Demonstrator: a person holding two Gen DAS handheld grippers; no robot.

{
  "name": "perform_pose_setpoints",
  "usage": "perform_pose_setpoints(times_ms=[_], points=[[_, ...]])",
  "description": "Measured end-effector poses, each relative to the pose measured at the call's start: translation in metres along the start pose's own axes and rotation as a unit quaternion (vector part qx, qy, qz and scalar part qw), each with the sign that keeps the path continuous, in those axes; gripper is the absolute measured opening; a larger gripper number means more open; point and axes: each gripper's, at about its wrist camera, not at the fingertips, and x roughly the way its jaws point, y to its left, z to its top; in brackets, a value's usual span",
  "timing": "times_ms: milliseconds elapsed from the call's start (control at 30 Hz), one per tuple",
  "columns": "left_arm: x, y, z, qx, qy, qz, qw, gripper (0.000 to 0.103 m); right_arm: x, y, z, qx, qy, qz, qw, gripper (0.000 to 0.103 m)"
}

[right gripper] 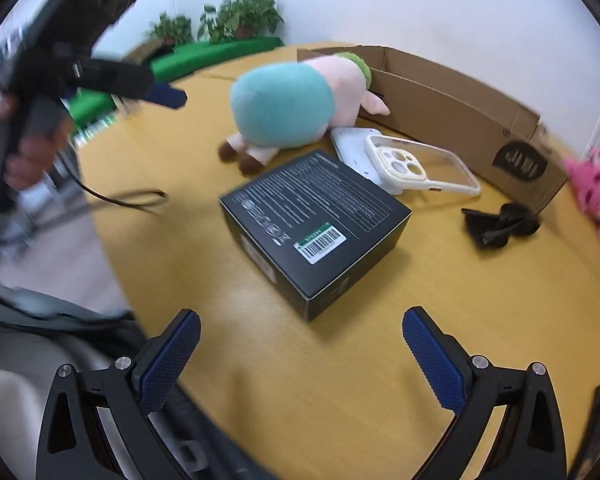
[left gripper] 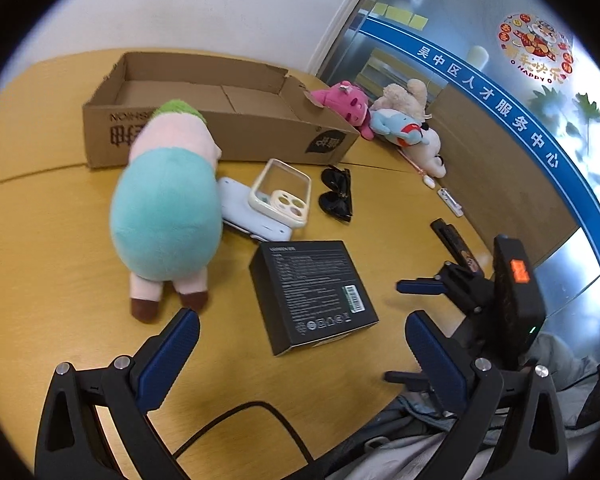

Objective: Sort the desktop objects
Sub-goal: 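Close the left tool on the black UGREEN box and lift it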

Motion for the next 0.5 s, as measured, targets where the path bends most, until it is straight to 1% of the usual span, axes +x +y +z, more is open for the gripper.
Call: perform_pose_setpoints(times_ms=[67,133,167,200,233,267,300,333,367,400,433,467,500], points=[[0.015,0.003,0.002,-0.008,0.009,-0.001,0.9999,0.102,0.011,0.004,0.001,-0.007,0.008,-0.025,1.000,0.103],[0.037,0.009,0.006,-0.023,0.027,-0.014,0.9993,0.102,0.018,0.000,0.008,0.003,0.005,-0.009,1.000,0.102],[0.045,0.010,0.007,-0.027,0.037,-0.017,0.9988,0.102,0.019,-0.005,0.010,0.016,-0.003,0.011,1.000,0.102],[0.056,0.011,0.007,-0.028,0.048,-0.020,0.9983,0.101,0.020,-0.007,0.012,0.023,-0.010,0.019,1.000,0.102],[0.065,0.012,0.008,-0.029,0.056,-0.021,0.9978,0.101,0.021,-0.008,0.015,0.027,-0.016,0.020,0.999,0.100],[0.073,0.013,0.007,-0.033,0.063,-0.024,0.9972,0.098,0.021,-0.010,0.018,0.031,-0.022,0.017,0.999,0.096],[0.080,0.015,0.006,-0.043,0.072,-0.030,0.9960,0.095,0.023,-0.013,0.020,0.037,-0.025,0.008,0.999,0.078],[0.085,0.018,0.005,-0.056,0.079,-0.038,0.9946,0.090,0.025,-0.016,0.023,0.045,-0.024,0.000,0.999,0.061],[0.089,0.021,0.003,-0.069,0.086,-0.046,0.9928,0.084,0.031,-0.019,0.027,0.057,-0.019,0.008,0.998,0.056],[0.092,0.022,0.001,-0.074,0.089,-0.052,0.9918,0.081,0.034,-0.021,0.027,0.063,-0.014,0.014,0.998,0.051],[0.092,0.022,-0.001,-0.073,0.088,-0.048,0.9922,0.080,0.038,-0.021,0.028,0.067,-0.008,0.017,0.998,0.048],[0.094,0.021,-0.004,-0.069,0.088,-0.042,0.9928,0.080,0.044,-0.019,0.027,0.067,0.002,0.017,0.998,0.048],[0.094,0.020,-0.007,-0.067,0.088,-0.039,0.9931,0.080,0.047,-0.018,0.026,0.067,0.005,0.021,0.997,0.050]])
